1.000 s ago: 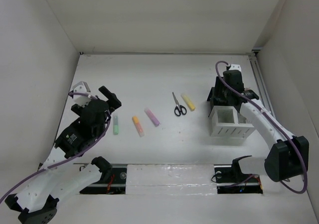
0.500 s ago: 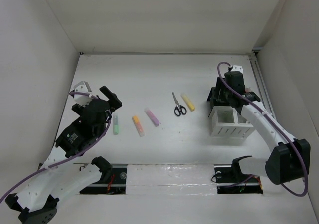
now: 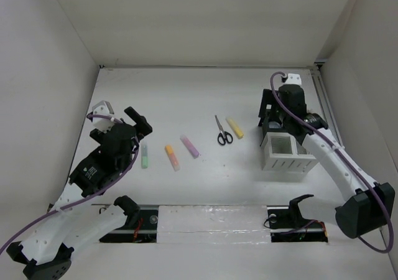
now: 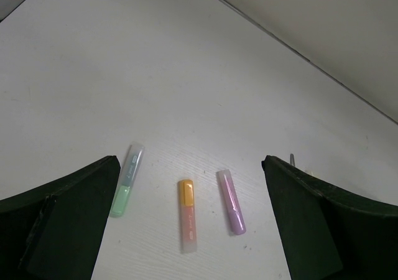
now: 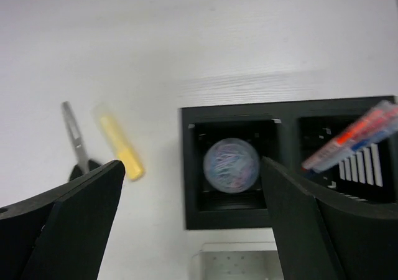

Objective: Sort the stationery into containers
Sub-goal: Place the stationery in the storage box, then pick up the pen from the center of the board.

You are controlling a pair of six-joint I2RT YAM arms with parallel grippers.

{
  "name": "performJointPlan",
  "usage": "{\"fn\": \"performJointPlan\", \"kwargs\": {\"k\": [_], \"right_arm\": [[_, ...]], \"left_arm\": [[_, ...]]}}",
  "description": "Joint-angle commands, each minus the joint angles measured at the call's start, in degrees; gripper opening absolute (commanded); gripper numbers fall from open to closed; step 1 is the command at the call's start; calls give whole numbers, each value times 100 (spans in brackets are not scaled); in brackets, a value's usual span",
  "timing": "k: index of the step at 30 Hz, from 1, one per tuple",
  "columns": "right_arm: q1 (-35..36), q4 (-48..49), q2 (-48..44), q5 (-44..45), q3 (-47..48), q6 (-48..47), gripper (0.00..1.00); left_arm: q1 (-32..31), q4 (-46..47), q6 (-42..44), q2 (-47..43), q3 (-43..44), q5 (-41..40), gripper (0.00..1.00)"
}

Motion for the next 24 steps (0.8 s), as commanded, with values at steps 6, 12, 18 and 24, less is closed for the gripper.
{"fn": "performJointPlan", "kwargs": {"k": [6,12,18,24], "right_arm": [[1450,187,-82,-240,537,-235,88],[2049,390,734,-125,247,-235,54],[2049,1066,1368,-398,1,-121,38],[1786,1119,2089,-398,299,-322,57]], "left_arm": [[16,87,67,97,-21,-14,99],[16,87,14,158,-21,100,99],[16,140,76,263,-21,214,99],[16,193,242,369,-73,320,99]]}}
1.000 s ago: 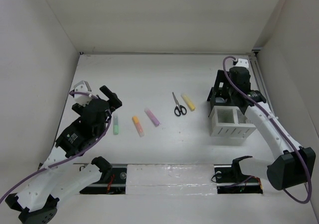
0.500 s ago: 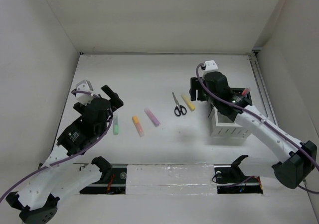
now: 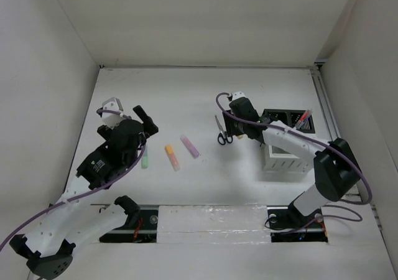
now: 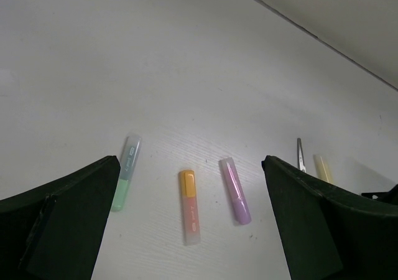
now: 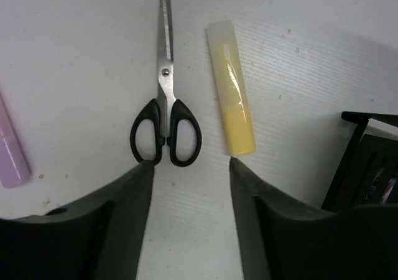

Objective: Sort the stationery into containers
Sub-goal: Pick up the pen from the center of the board.

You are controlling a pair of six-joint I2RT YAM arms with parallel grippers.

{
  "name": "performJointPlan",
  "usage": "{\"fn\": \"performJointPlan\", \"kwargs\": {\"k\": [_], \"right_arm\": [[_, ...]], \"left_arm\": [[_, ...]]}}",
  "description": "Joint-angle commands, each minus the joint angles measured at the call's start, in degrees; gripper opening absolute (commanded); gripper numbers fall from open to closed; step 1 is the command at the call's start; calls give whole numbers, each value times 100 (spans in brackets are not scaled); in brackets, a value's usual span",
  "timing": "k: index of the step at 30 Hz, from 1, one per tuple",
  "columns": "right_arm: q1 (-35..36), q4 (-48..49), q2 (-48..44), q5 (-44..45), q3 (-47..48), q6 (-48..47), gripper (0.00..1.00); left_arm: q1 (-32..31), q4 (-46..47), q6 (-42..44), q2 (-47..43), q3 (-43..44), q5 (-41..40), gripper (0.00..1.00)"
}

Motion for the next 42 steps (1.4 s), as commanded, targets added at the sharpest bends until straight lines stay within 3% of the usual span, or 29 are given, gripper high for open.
{"fn": "performJointPlan", "kwargs": {"k": [1,3,6,11,30,42], "right_arm": [[-151,404,190,-31,351,-183,61],[-387,475,410,-83,457,-305,72],[-686,544,683,-372,458,-411,75],[-1091,729,797,-900,405,-596,75],[-1091,624,1175,-1164,528,-894,75],[-977,378,2045,-910,1196,-842,52]], "left_arm": [[16,214,171,61,-72,62,99],[16,215,232,61,-72,141,99],[16,215,232,123,-72,194,99],[16,268,285,176,-72,194,99],[16,320,338,176,-72,247,99],[16,320,338,176,-72,300,99]]}}
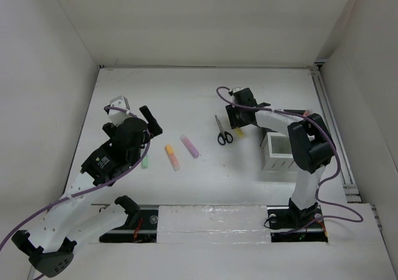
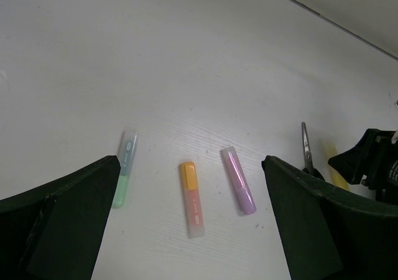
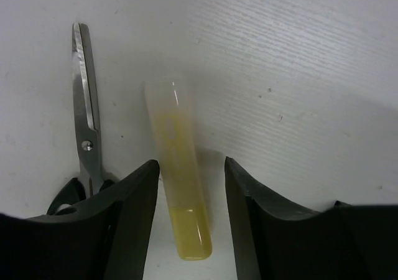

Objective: Sort the stationery into containers
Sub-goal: Pick up the pen from the center of the board.

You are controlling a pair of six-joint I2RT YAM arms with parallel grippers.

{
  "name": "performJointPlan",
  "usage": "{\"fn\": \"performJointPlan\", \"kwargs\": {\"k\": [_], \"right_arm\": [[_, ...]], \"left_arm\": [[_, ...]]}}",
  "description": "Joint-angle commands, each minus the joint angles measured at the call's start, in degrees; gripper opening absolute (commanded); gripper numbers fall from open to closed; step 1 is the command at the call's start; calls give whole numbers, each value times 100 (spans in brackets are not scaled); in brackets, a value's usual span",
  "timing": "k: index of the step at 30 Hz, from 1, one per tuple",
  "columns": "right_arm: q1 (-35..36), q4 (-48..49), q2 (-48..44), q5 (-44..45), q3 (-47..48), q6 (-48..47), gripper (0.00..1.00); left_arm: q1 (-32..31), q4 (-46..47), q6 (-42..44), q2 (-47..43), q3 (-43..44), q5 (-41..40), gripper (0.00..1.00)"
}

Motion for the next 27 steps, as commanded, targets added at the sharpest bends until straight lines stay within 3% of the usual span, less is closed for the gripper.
{"fn": "performJointPlan", "kwargs": {"k": [1,4,12,18,27], "right_arm": [[98,9,59,124,228,-5,50],[98,9,181,177,280,48,44],[204,-150,243,300,333,48,43],[204,-264,129,467,193,214,68],[204,-317,-161,520,-115,320,61]], "left_arm": [[16,196,82,-4,-13,-17,99],[16,196,82,-4,-13,-17,99],[16,196,82,-56,-13,-17,99],[16,196,82,-56,-13,-17,99],[16,196,82,-56,-13,-17,99]]}}
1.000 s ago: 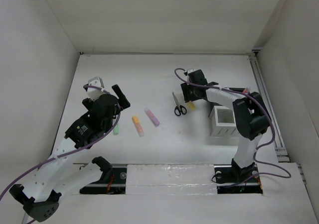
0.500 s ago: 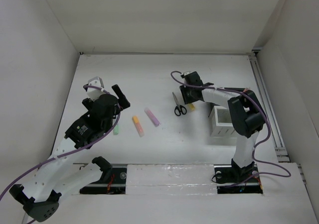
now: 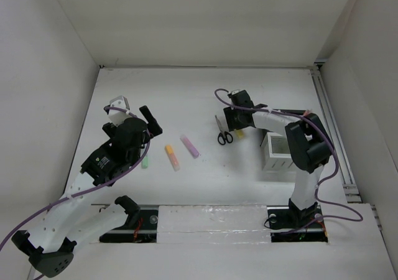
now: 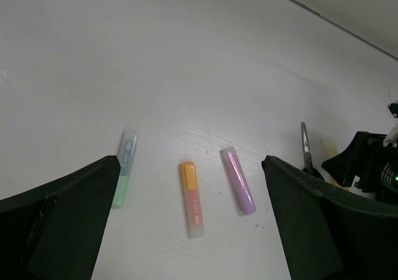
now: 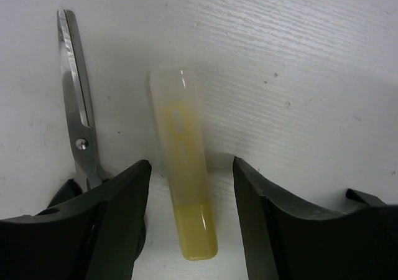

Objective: Sort the stationery into containers
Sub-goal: Pick up the pen from the center of the board.

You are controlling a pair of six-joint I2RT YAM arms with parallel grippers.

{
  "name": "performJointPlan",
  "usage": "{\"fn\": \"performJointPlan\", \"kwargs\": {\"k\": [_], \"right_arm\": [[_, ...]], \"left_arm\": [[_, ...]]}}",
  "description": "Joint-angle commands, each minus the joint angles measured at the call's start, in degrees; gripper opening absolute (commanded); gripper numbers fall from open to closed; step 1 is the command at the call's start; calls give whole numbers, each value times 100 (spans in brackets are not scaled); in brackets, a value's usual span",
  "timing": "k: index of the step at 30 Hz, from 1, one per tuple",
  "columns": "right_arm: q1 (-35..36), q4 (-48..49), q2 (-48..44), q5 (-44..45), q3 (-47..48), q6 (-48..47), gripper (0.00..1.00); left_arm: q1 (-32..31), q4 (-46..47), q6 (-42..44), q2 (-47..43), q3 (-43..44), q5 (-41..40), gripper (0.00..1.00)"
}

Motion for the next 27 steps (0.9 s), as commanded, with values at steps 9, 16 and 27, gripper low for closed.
{"fn": "performJointPlan", "kwargs": {"k": [9,16,27], "right_arm": [[40,-168,-567,197,-473,130,59],[92,-106,-409,126,-289,77,59],[93,-317,179,4,476,-221,65]], "left_arm": [[16,196,80,-50,-13,-17,99],[16,196,80,-103,-13,-17,99],[16,196,80,-103,-13,-17,99]]}}
